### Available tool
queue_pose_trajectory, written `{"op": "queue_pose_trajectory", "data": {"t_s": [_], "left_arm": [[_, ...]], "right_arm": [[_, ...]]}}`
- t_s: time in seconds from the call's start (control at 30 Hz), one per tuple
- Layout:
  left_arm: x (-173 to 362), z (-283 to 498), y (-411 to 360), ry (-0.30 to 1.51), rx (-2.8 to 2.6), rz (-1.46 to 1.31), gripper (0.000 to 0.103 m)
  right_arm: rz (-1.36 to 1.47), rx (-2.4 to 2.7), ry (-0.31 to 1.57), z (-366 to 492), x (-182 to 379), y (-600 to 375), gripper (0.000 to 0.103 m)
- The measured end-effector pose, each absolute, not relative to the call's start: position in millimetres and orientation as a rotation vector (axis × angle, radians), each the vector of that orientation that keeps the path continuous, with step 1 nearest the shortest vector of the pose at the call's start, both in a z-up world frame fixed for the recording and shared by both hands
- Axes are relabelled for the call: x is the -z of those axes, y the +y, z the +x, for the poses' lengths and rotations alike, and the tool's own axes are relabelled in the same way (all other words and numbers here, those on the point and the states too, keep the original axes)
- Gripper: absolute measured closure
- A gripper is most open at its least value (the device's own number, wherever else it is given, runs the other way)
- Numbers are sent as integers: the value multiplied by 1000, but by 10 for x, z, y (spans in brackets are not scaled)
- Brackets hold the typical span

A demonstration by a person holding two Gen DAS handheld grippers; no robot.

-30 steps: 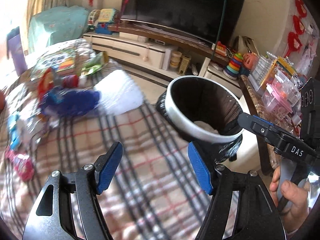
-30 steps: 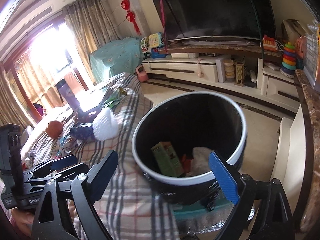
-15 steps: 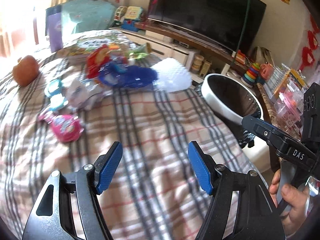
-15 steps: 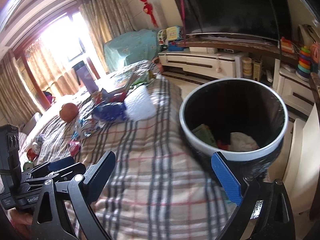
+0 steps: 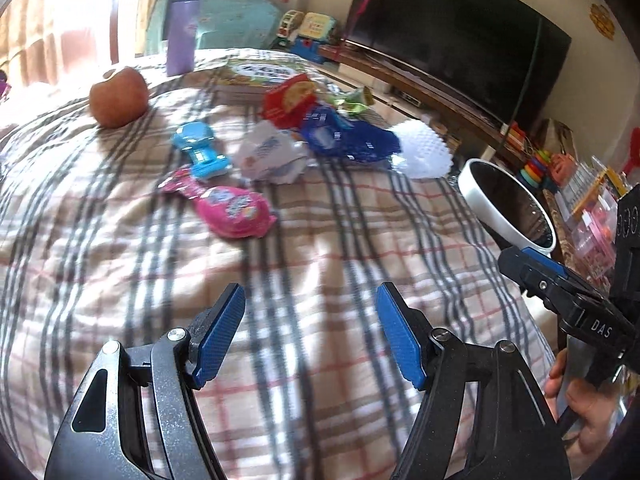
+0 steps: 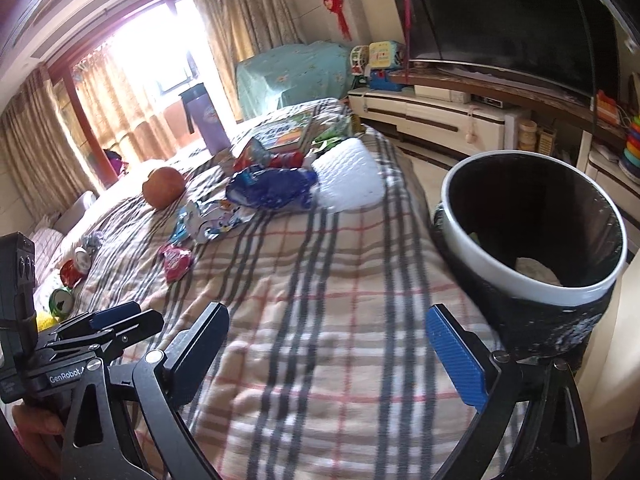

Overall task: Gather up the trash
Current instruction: 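Move both open tools back over the bed toward the remaining trash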

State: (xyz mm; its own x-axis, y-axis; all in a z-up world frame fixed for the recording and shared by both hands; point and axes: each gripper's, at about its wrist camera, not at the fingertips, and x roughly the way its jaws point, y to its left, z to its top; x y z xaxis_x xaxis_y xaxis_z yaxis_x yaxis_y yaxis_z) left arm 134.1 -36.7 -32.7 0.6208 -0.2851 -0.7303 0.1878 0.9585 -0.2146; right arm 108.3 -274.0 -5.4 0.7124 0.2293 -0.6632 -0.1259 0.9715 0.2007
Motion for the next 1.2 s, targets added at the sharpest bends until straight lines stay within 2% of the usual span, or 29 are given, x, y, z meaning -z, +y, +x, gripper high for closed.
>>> {"op": "queue_pose_trajectory", "data": {"t_s": [0.77,1.2], "left_arm": [[461,1602,173,898,162,-204,29],[284,2087,-141,867,216,-136,28]], "right_arm": [[109,-314,797,1388,160,-2278,3],[119,-252,767,1717,60,-2583,3]]}}
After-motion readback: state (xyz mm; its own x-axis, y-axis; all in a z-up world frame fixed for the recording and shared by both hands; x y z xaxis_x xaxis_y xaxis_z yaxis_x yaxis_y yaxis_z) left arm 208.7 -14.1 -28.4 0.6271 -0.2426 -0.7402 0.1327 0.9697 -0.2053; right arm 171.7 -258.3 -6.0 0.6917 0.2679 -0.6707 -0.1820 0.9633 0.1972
